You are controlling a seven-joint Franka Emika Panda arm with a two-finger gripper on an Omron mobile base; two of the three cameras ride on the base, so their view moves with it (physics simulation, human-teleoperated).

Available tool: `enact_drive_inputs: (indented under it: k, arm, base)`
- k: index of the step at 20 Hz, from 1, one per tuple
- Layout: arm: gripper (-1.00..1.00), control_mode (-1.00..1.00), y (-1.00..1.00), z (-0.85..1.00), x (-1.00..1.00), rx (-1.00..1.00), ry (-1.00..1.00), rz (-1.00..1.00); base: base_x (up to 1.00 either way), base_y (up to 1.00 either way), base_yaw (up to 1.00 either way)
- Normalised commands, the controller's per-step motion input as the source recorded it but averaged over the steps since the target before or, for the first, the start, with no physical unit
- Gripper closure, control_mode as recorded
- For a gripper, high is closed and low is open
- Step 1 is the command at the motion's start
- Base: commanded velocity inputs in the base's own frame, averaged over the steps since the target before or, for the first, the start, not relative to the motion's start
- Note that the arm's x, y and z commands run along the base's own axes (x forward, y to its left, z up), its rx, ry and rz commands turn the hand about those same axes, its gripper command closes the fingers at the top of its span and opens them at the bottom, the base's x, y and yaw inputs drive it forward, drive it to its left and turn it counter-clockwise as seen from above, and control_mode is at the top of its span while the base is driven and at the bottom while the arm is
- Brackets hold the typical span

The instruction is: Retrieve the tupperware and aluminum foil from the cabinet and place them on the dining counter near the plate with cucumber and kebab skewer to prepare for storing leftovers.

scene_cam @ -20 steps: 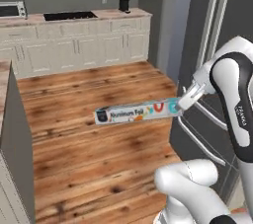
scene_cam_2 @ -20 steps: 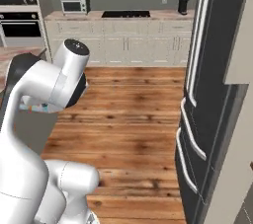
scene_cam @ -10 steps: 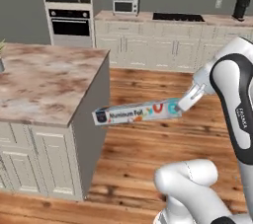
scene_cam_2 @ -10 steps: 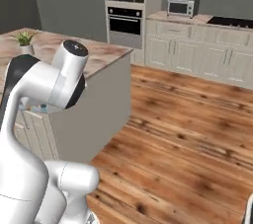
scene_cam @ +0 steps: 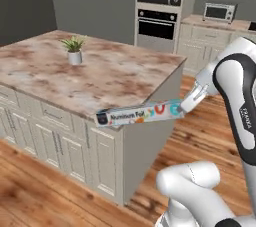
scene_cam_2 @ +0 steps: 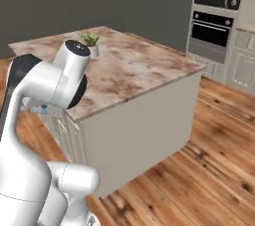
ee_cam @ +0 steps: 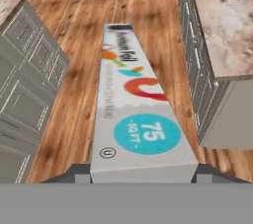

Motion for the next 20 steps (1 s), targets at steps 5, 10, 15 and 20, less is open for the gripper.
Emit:
enact_drive_inputs:
  k: [5,10,15,20]
  arm:
    - [1.0,1.0,0.0,0.0,0.0,0.0,0.0,0.0]
    - [1.0,1.0,0.0,0.0,0.0,0.0,0.0,0.0]
    - [1.0,1.0,0.0,0.0,0.0,0.0,0.0,0.0]
    - [1.0,1.0,0.0,0.0,0.0,0.0,0.0,0.0]
  base:
    - [0.6,0.28,0.65]
    - [0.49,0.34,0.67]
    - [0.51,0.37,0.65]
    - [0.64,0.45,0.58]
